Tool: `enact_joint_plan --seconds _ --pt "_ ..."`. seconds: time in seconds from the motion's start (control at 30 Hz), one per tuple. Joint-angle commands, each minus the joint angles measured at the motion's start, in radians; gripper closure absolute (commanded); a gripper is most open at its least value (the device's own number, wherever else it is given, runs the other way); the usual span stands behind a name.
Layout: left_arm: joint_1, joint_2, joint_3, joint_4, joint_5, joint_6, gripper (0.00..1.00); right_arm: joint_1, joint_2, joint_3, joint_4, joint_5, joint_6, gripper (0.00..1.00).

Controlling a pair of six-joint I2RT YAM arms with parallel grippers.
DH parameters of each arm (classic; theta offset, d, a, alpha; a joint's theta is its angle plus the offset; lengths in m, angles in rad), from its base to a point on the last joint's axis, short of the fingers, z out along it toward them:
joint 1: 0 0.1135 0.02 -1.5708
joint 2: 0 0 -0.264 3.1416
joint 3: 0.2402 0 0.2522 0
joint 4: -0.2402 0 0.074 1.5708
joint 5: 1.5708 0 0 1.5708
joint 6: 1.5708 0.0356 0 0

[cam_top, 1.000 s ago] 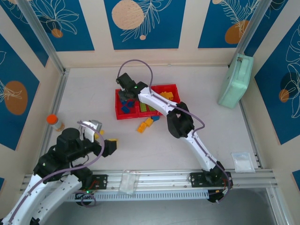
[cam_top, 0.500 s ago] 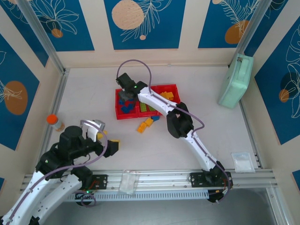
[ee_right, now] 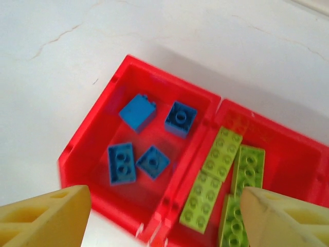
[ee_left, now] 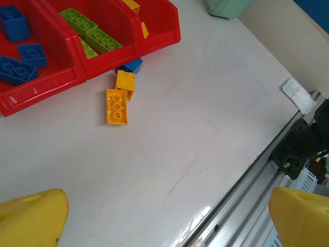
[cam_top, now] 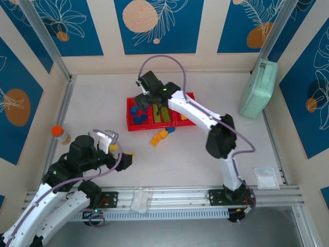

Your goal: Sort the legos into containers by color

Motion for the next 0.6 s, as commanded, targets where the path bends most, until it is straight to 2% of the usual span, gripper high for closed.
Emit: enact_joint_plan --seconds 0.0,0.17,0.3,0.43,0.57 --pt "-0.008 -0.007 -0.006 0.019 0.022 0.010 0.01 -0.021 -0.149 -0.202 0.030 -0.054 0.050 0.23" --pt "-0.009 0.007 0.000 0.010 0.010 0.011 0.01 -0.088 -0.369 -0.529 0.094 -0.068 0.092 0.25" --pt "-0.009 -0.003 -0.001 0.012 0.016 0.008 0.01 -0.163 -0.478 -0.711 0.112 -0.127 0.135 0.28" --pt "-0.009 -0.014 0.000 0.012 0.014 0.009 0.01 -0.222 -0.523 -0.834 0.156 -0.210 0.175 0.26" --pt "-0.009 -0.027 0.000 0.008 0.008 0.007 0.01 -0.296 -0.487 -0.915 0.240 -0.320 0.215 0.24"
